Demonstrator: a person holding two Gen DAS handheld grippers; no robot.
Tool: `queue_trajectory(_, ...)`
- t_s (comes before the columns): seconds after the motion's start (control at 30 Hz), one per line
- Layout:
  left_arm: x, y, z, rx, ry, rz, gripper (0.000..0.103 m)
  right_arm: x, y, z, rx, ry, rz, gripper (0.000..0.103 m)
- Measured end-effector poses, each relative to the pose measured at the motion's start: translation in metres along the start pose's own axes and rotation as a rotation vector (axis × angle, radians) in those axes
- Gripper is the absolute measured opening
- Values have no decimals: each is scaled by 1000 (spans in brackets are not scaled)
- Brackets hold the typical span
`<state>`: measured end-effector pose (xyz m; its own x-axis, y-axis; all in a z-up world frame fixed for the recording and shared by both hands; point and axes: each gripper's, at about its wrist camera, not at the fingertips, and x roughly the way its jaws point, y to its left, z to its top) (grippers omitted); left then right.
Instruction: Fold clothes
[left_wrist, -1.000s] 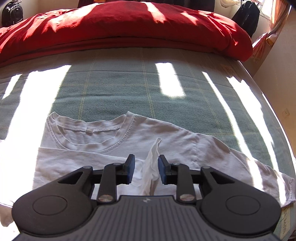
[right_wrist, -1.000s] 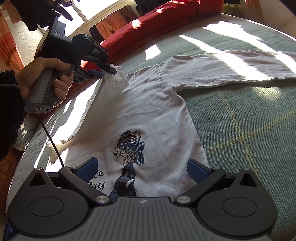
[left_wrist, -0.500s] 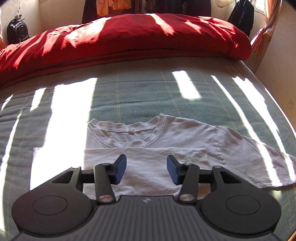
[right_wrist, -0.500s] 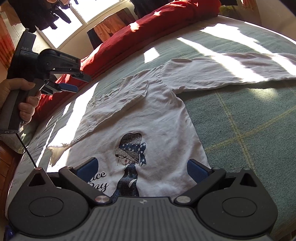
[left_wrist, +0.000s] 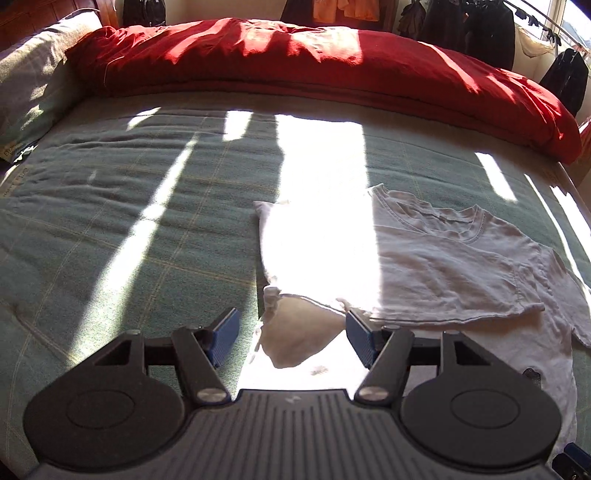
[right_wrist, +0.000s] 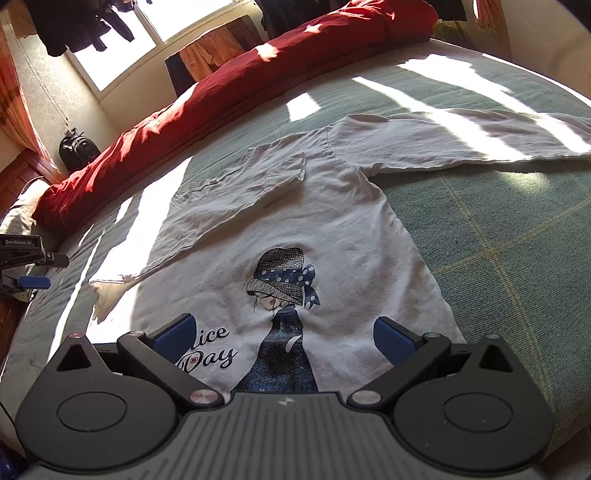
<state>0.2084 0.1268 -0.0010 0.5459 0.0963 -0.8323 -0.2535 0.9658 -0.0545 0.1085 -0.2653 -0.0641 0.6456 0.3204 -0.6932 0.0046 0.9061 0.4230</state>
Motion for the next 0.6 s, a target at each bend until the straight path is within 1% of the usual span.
queue_trajectory(0.07,6,12,-8,-7,6,11,65,3,8,-3,-16,16,-2,103)
queue_trajectory(0.13,14,22,-16,-10,12,22,65,3,15,-3,-37,13,-5,103)
queue_trajectory(0.23,29,29,-24,-26,24,14,65,4,25,-3,-64,8,-11,103)
queue_trajectory(0.3,39,28,-27,-28,26,5,65,6,28,-2,-72,8,-16,103)
queue_trajectory(0.47,63,15,-30,34,-10,29,65,16,31,1,-92,22,-24,103)
queue_trajectory(0.6,77,13,-28,35,-42,27,65,25,34,4,-118,29,-26,103)
